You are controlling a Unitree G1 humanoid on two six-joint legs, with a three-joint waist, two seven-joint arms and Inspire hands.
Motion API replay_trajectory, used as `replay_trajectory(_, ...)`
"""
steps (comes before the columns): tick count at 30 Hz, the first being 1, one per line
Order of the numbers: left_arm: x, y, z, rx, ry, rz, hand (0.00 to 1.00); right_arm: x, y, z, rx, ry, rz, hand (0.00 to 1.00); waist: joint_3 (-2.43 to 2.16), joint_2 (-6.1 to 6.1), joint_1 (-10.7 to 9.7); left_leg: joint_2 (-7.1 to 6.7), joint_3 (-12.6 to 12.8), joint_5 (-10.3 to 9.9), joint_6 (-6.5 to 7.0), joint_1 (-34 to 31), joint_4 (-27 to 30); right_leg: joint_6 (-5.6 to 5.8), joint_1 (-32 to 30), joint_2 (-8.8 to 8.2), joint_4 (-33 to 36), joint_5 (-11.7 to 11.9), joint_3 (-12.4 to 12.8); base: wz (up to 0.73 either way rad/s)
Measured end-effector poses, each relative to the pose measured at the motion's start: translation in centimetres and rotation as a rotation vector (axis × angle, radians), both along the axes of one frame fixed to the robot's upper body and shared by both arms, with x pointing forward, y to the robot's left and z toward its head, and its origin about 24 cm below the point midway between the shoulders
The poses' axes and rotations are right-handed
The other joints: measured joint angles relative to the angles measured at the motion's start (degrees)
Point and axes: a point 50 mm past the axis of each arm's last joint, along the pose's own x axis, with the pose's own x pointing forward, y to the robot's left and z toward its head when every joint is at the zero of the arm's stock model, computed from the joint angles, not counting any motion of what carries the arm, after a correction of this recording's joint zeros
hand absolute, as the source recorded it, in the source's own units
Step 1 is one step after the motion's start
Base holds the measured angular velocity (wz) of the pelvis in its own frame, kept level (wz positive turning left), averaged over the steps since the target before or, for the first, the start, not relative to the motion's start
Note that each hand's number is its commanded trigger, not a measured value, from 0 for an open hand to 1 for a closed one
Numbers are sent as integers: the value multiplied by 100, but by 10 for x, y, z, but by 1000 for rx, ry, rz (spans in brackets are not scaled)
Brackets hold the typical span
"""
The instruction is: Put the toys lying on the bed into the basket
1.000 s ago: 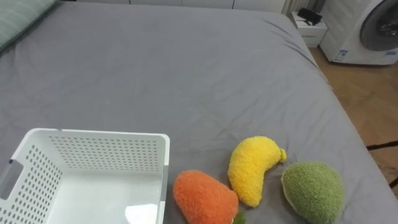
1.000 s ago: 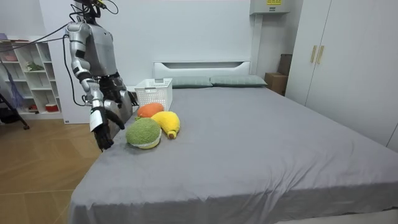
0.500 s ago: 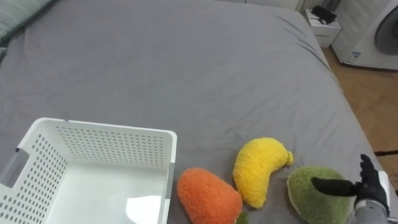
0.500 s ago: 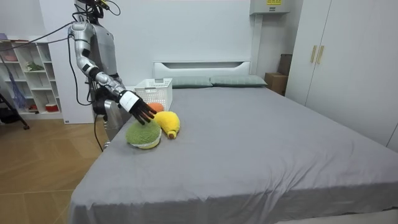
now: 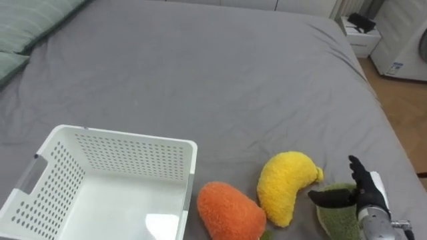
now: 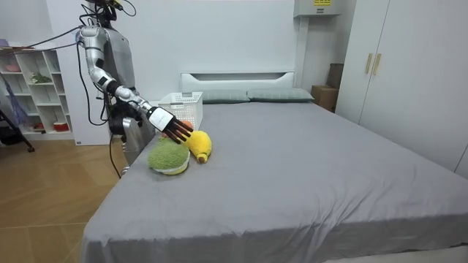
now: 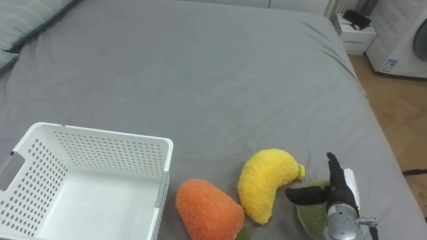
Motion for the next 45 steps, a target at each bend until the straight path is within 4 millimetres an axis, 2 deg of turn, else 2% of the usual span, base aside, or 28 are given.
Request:
replay_trajectory(8,-2,-1,-1,-25,22,7,0,-16,-5,-13,-137,129,76,0,0,-53,86,-1,-5,-1,1,7,1,0,-22,0,-7,0,-1,0)
replay_trajectory(15,-3,0,-1,-24,30,12,0,-35,-14,-26,-290,260,137,0,-12,-62,111,-23,-120,-1,2,19,24,0,87,-20,-74,0,-142,9)
replay_trajectory(20,-3,4,2,-6,11,38,0,-46,-31,-25,-362,301,95,0,-14,-62,113,-21,-121,-1,2,8,35,0,84,-20,-71,0,-149,2)
replay_trajectory(24,3,6,4,0,-12,22,0,-52,-39,-24,-387,332,73,0,-32,-94,95,-21,-115,-1,2,20,31,0,81,-20,-58,1,-152,0)
replay_trajectory(26,4,6,4,-3,-12,10,0,-53,-41,-23,-396,342,68,0,-30,-98,92,-21,-115,-1,2,24,31,0,80,-20,-54,1,-156,0)
replay_trajectory(27,5,7,4,-2,-15,4,0,-55,-44,-23,-404,353,66,0,-14,-132,93,-21,-115,-1,2,25,31,0,76,-20,-53,1,-157,0)
replay_trajectory(28,6,7,4,-1,-17,3,0,-57,-45,-23,-408,358,65,14,-15,-128,94,-21,-115,-1,2,24,31,0,73,-20,-53,0,-156,0)
replay_trajectory(29,6,7,5,-1,-17,3,0,-58,-47,-23,-414,366,62,100,-8,-145,99,-21,-115,-1,2,24,31,0,65,-20,-53,0,-155,0)
replay_trajectory(32,8,7,5,-4,-17,4,0,-60,-51,-22,-423,382,53,100,7,-170,99,-20,-114,-1,2,12,33,0,32,-19,-43,0,-147,0)
replay_trajectory(38,15,6,4,-8,-33,-5,0,-68,-54,-26,-425,424,42,100,-3,-204,136,-20,-114,-2,3,-7,18,-1,14,-17,-57,1,-147,0)
replay_trajectory(45,17,6,4,-18,-36,-8,0,-66,-55,-27,-424,432,34,100,-1,-154,116,-21,-130,-3,3,-40,16,-2,18,-13,-62,3,-153,0)
